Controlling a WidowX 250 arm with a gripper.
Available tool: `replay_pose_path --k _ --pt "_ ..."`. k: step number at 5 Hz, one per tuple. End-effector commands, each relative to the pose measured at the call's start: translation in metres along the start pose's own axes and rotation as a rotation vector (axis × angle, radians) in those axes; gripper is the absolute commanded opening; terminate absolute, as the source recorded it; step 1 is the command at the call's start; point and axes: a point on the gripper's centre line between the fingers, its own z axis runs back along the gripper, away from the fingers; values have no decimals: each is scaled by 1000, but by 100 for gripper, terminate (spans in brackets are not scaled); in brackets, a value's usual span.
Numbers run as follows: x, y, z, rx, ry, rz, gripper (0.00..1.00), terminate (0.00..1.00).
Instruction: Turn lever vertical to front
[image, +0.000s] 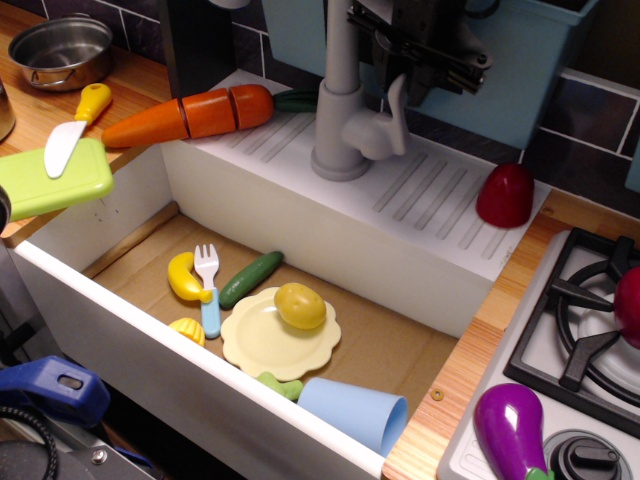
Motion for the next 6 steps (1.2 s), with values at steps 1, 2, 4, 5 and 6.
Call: replay_pose_path --k 1,2,4,5,6 --pt "3 -1 7 -13 -22 40 0 0" --pt "-14 -3 4 -13 -19 67 0 0" --pt "-46 -10 -13 2 -55 119 0 0" --pt "-59 -14 -22 -1 -63 139 0 0" --pt "-69 -17 -29 -3 -60 162 0 0"
